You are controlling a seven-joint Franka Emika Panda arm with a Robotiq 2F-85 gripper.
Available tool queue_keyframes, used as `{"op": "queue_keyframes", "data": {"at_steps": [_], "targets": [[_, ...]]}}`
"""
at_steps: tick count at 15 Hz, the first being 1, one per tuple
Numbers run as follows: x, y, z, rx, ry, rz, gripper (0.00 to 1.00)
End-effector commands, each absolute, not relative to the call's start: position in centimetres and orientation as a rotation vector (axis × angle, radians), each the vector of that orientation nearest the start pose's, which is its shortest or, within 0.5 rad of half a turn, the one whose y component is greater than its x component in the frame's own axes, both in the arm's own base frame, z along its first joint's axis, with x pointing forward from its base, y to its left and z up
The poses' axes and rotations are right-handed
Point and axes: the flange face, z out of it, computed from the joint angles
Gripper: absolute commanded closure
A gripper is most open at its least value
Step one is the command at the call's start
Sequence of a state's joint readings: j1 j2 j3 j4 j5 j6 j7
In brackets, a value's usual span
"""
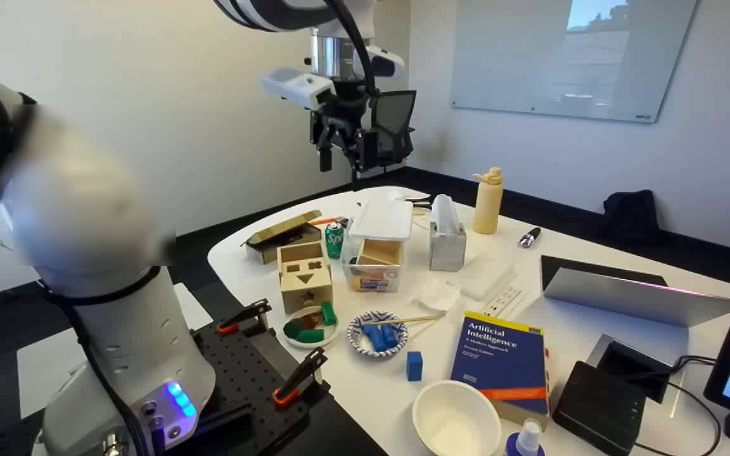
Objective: Use the chopsticks to stir the contents in the bowl.
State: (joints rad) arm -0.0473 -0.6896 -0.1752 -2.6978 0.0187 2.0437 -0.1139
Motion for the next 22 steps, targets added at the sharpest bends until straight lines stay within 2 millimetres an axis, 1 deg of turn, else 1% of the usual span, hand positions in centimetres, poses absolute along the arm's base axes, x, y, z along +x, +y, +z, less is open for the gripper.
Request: {"op": "queue_keyframes", "data": {"at_steps": [1, 3, 4, 6, 7, 10, 14, 17, 20, 22], "targets": [[33.1, -7.2, 43.5, -3.016, 0.119, -0.069, 0.0], [35.6, -8.1, 40.5, -3.009, 0.147, 0.001, 0.0], [36.8, -8.6, 38.6, -3.005, 0.174, 0.023, 0.0], [38.1, -9.3, 35.8, -2.992, 0.256, 0.014, 0.0], [39.0, -9.5, 34.2, -2.984, 0.268, 0.023, 0.0], [41.6, -9.8, 29.1, -2.972, 0.387, 0.069, 0.0], [45.1, -9.4, 22.2, -2.979, 0.492, 0.125, 0.0], [46.7, -8.7, 18.0, -3.008, 0.574, 0.2, 0.0], [47.2, -8.1, 14.4, -3.009, 0.645, 0.285, 0.0], [47.3, -7.9, 12.5, -2.992, 0.662, 0.341, 0.0]]}}
